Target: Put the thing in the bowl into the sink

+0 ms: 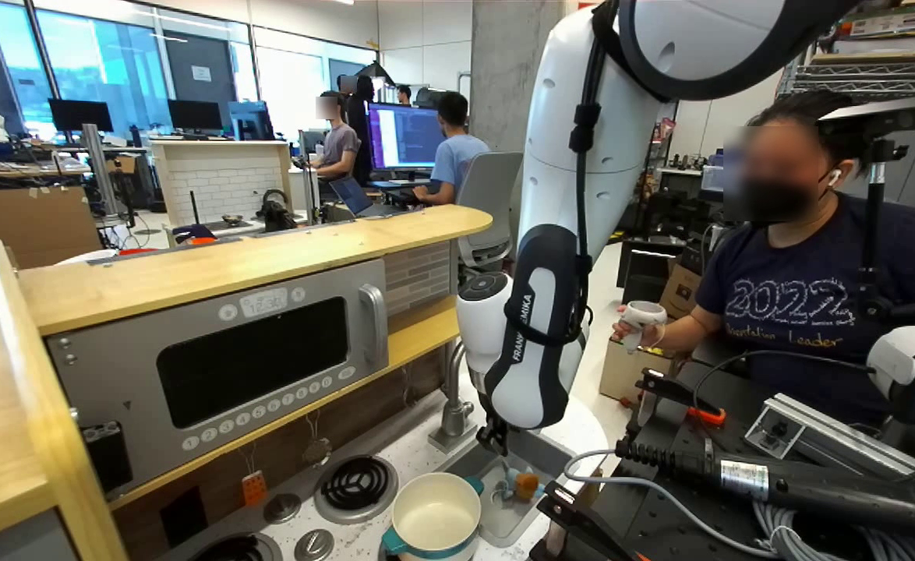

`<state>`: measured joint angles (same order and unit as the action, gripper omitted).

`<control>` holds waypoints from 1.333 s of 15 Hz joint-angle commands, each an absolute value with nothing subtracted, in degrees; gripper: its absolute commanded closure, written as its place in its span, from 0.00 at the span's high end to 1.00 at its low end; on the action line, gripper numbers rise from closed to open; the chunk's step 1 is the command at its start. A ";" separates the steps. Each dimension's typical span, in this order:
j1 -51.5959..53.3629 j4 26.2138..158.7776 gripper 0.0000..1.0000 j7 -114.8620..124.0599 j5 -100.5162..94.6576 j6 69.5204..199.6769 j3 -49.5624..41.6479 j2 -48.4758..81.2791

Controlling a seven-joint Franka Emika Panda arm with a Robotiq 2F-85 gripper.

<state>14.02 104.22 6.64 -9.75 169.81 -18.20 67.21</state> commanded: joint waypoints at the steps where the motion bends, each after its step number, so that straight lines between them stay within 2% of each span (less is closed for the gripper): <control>1: 13.37 106.10 0.86 5.22 -9.82 171.11 -17.52 64.48; 3: 10.96 110.48 0.99 2.05 -10.61 170.80 -15.38 59.37; 4: 10.17 112.27 1.00 1.11 -10.69 171.76 -14.75 57.40; 11: 3.52 128.24 1.00 -7.87 -12.17 171.22 -9.11 39.70; 15: 8.55 137.15 1.00 -8.97 -18.97 168.29 -15.51 32.19; 16: 5.74 131.16 1.00 -7.37 -16.50 169.60 -12.44 37.48; 20: 6.98 136.05 1.00 -8.05 -18.49 169.52 -14.23 33.85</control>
